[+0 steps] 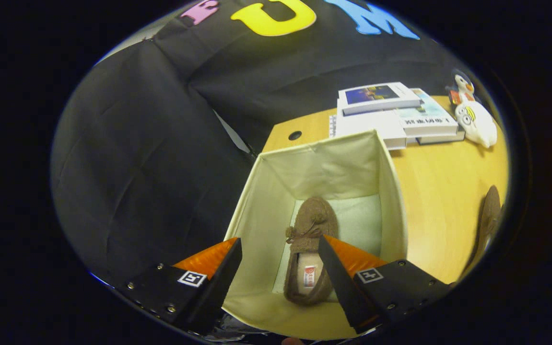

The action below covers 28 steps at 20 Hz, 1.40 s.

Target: Open the storage box then place both shoes into the box .Put the left shoe in first, then the right shoe, with the right side of both shoes facing outward in a uniform manner.

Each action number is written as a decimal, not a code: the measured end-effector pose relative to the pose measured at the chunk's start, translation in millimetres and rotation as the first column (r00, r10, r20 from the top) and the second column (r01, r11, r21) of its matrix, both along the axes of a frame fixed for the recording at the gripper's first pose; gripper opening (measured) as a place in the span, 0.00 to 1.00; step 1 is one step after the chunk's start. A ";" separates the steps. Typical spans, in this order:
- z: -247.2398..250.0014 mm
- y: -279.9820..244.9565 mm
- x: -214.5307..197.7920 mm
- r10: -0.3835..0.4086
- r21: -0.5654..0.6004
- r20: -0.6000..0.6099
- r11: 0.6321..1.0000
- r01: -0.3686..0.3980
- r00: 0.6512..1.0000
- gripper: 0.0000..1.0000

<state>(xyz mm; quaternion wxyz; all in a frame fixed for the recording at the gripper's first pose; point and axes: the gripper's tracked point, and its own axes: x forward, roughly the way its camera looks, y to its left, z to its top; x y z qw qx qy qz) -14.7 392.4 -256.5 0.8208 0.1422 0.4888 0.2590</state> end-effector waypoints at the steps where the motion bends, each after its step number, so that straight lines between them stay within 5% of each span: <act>1: 8.0 -9.7 1.7 0.014 -0.018 0.035 1.000 -0.014 0.999 0.98; 6: 29.6 -66.2 13.3 0.027 -0.069 0.153 0.997 -0.017 0.988 0.98; 21: 5.5 -265.5 17.6 -0.204 -0.139 0.112 0.966 0.218 0.973 0.98; 28: -22.4 -340.2 10.6 -0.249 -0.247 0.115 0.931 0.270 0.962 0.98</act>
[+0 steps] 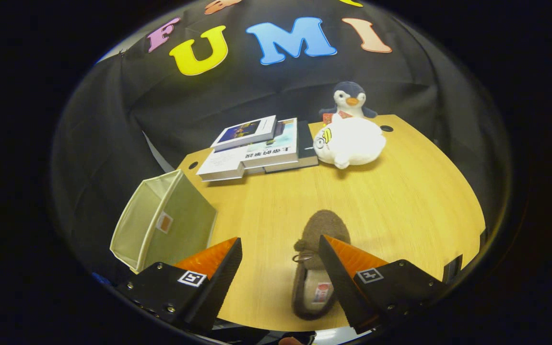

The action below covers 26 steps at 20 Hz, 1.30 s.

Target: Open the storage box then place both shoes into the box .Put the left shoe in first, then the right shoe, with the right side of both shoes facing outward in a uniform manner.

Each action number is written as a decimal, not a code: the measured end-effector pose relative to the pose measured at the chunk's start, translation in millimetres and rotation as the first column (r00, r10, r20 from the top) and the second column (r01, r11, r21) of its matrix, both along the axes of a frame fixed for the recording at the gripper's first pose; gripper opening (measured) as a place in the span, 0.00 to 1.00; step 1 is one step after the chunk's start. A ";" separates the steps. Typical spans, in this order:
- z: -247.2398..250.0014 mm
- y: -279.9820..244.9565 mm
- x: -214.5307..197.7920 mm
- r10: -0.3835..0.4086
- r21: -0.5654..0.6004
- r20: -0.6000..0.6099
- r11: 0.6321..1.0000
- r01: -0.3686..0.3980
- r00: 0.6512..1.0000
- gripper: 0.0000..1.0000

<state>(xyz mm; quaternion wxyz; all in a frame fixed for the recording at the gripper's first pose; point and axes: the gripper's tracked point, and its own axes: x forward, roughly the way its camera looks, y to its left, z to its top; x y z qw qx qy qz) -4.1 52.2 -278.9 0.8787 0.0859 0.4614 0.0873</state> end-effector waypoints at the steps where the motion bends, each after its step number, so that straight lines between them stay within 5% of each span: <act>1: -4.7 -8.7 -1.2 -0.004 -0.020 -0.004 1.000 0.004 1.000 0.98; 8: -49.8 -53.9 -20.6 0.005 -0.138 -0.073 0.990 -0.015 0.997 0.98; 18: -102.7 -72.1 -46.8 -0.004 -0.157 -0.207 0.987 -0.029 0.978 0.97; 21: -106.1 -60.9 -47.7 -0.032 -0.074 -0.237 0.997 0.015 0.971 0.84; 24: -110.5 -55.0 -44.6 -0.046 -0.037 -0.257 0.999 0.038 0.965 0.44; 26: -110.8 -54.8 -45.8 -0.065 -0.044 -0.276 0.998 0.055 0.959 0.43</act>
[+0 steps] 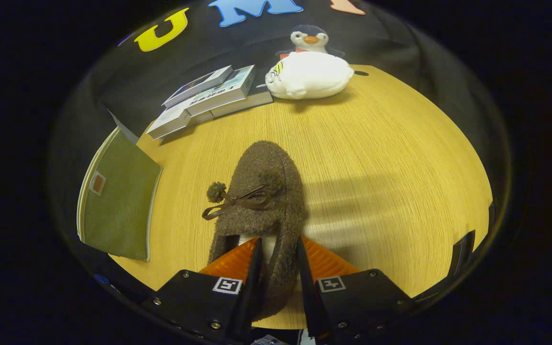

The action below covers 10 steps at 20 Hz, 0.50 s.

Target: Open the storage box then place both shoes into the box .Put the left shoe in first, then the right shoe, with the right side of both shoes facing outward in a uniform manner.

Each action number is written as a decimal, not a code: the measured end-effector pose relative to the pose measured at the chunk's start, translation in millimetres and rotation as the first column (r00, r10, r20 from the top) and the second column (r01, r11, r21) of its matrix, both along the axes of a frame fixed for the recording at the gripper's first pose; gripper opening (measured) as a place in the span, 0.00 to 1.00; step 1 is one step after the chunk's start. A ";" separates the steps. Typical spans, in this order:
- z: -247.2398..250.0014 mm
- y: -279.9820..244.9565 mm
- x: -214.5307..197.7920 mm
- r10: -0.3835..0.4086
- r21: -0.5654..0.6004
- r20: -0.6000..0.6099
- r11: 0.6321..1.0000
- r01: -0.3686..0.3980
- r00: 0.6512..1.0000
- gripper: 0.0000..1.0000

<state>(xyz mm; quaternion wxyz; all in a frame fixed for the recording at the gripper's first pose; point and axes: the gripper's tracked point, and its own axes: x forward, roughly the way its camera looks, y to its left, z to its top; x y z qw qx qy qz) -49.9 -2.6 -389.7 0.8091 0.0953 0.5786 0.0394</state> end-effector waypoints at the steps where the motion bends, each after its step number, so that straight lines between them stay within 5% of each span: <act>1: 1.0 0.2 -0.2 -0.017 0.004 -0.011 1.000 0.017 1.000 0.43; 2: 1.8 -8.9 -0.4 -0.044 -0.032 -0.019 0.999 0.043 0.999 0.43; 4: 0.1 -5.5 0.2 -0.117 0.009 -0.045 0.993 0.117 0.992 0.09; 10: 25.1 -1.1 5.0 -0.227 0.035 -0.037 0.973 0.229 0.973 0.00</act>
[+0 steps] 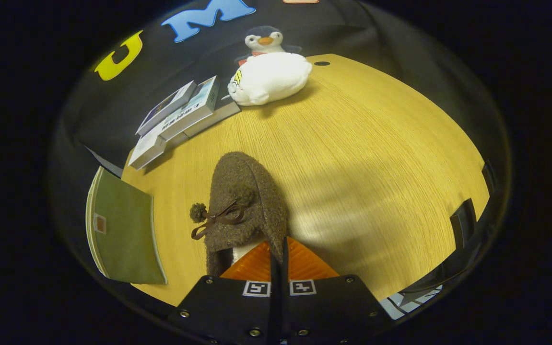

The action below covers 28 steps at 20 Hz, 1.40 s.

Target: Open the storage box then place both shoes into the box .Put the left shoe in first, then the right shoe, with the right side of both shoes facing outward in a uniform manner.

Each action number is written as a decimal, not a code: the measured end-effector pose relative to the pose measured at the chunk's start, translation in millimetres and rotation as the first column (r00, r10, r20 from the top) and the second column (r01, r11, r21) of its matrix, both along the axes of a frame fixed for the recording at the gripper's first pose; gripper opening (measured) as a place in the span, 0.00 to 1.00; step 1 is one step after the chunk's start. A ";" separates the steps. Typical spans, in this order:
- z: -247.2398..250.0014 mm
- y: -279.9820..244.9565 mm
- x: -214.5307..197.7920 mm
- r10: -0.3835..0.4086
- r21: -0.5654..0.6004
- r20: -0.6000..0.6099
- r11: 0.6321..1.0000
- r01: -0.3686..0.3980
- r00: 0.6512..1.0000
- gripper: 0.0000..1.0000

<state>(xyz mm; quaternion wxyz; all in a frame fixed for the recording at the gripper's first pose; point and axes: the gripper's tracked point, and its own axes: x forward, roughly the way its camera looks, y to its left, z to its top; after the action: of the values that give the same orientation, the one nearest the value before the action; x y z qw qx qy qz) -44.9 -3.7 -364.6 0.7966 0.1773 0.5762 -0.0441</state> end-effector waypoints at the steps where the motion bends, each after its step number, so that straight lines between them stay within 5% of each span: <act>1: 8.6 4.8 3.5 -0.014 0.016 0.012 1.000 0.014 1.000 0.00; 11: 88.3 68.7 29.6 -0.022 0.073 0.116 0.997 0.013 0.993 0.00; 28: 162.3 225.8 56.7 0.091 0.147 0.204 0.981 -0.123 0.975 0.00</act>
<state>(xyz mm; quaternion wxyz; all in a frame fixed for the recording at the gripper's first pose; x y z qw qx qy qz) 11.8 222.1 -202.3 0.8342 0.2125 0.5050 0.0628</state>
